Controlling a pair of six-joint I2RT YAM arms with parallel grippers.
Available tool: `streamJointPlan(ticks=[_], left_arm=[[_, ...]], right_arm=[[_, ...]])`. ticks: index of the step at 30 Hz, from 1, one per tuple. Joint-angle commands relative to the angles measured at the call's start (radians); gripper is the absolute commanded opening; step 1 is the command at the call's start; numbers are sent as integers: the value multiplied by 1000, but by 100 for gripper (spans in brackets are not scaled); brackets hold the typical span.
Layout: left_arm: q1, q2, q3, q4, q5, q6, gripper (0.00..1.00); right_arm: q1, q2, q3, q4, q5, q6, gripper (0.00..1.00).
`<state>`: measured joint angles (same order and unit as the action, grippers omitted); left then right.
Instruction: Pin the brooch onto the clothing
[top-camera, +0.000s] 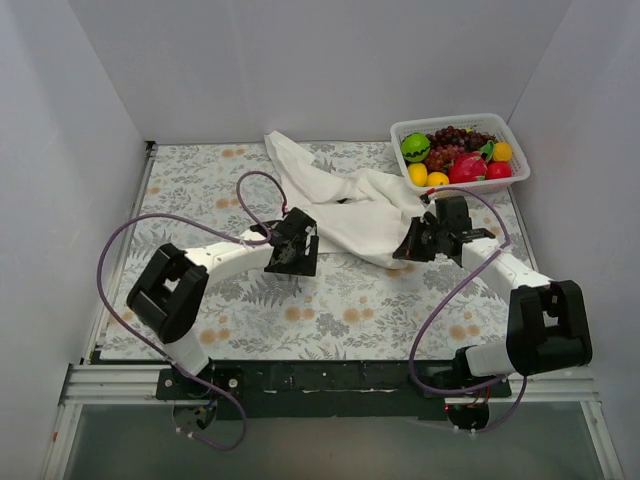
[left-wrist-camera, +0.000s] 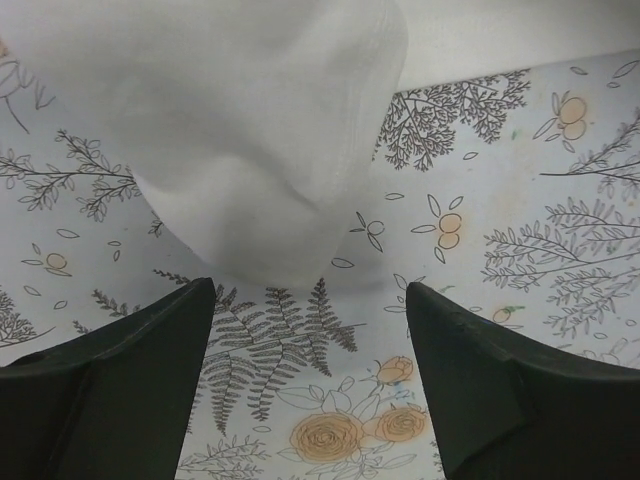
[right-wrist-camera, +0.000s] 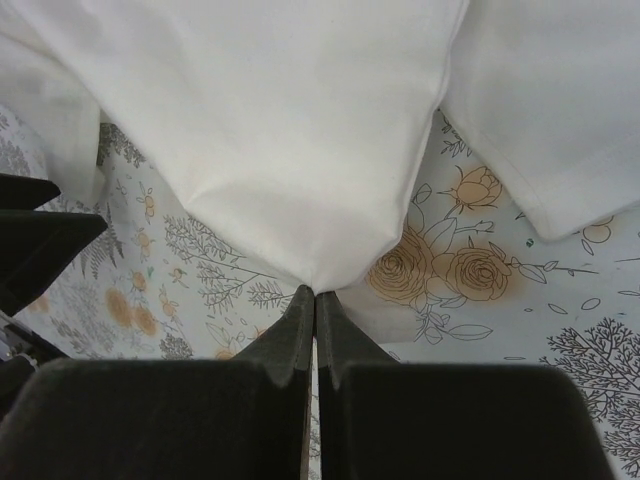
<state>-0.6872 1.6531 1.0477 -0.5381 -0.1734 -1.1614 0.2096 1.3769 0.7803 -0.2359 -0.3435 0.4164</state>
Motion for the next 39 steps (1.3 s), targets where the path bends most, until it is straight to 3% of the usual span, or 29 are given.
streamJointPlan(ticks=[1,8,11,12,13,16,18,23,27,39], left_arm=[[-26,51,40,3,-83,-20,75],[-32,102,58,21,-144,-41,53],[-32,105,51,38,-159,-44,34],[-32,103,48,41,-164,-44,21],[-32,102,46,43,-167,-46,14],[-31,93,37,44,-187,-46,0],[-31,83,32,44,-198,-44,0],[-14,34,20,43,-195,-46,0],[31,-10,-3,61,-146,-44,0],[72,-33,-17,90,-52,-44,0]], right_arm=[[-3,8,43,21,-15,-8,1],[-3,16,30,9,-19,-21,1],[-3,16,16,-5,-8,-34,1],[-4,17,14,-11,-8,-44,1],[-3,20,13,-17,-6,-50,1],[-3,24,5,-37,8,-67,7],[-3,22,-3,-45,24,-74,23],[-3,24,-16,-56,60,-96,46],[-1,33,-45,-33,57,-100,52],[79,17,-171,89,-8,-65,54]])
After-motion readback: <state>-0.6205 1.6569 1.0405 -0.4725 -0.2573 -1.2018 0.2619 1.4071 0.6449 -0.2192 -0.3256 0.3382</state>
